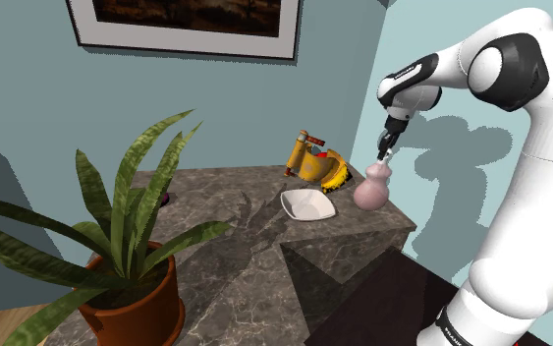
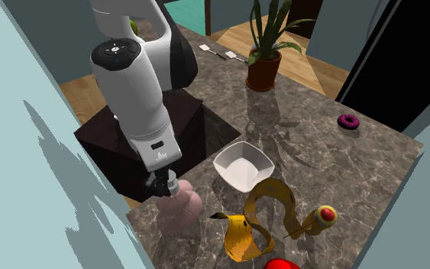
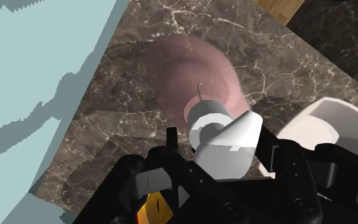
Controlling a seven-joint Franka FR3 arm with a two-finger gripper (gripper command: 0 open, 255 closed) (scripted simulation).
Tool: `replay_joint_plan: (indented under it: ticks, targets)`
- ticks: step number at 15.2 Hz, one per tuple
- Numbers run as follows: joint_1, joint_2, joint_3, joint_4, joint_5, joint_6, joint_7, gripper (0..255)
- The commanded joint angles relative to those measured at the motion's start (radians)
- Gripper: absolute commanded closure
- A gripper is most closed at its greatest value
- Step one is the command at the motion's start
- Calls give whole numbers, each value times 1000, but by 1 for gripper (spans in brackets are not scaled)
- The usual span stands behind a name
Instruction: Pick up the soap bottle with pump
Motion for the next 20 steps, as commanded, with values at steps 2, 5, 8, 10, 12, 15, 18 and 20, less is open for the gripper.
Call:
replay_joint_plan:
  ticks: [2,5,8,10,12,15,18,20]
  targets:
    - [0,1,0,-2,1,3,-1,255]
    - [0,1,0,-1,1,3,-1,255]
    - [0,1,0,-1,1,2,-1,255]
    - [0,-4,-1,6,-4,-9,2,255]
    - [2,-14,-3,23,-12,-34,9,255]
    - [4,-27,-5,49,-23,-70,17,255]
    - [5,-39,-7,78,-33,-107,25,255]
    - [6,-45,-7,98,-38,-133,30,255]
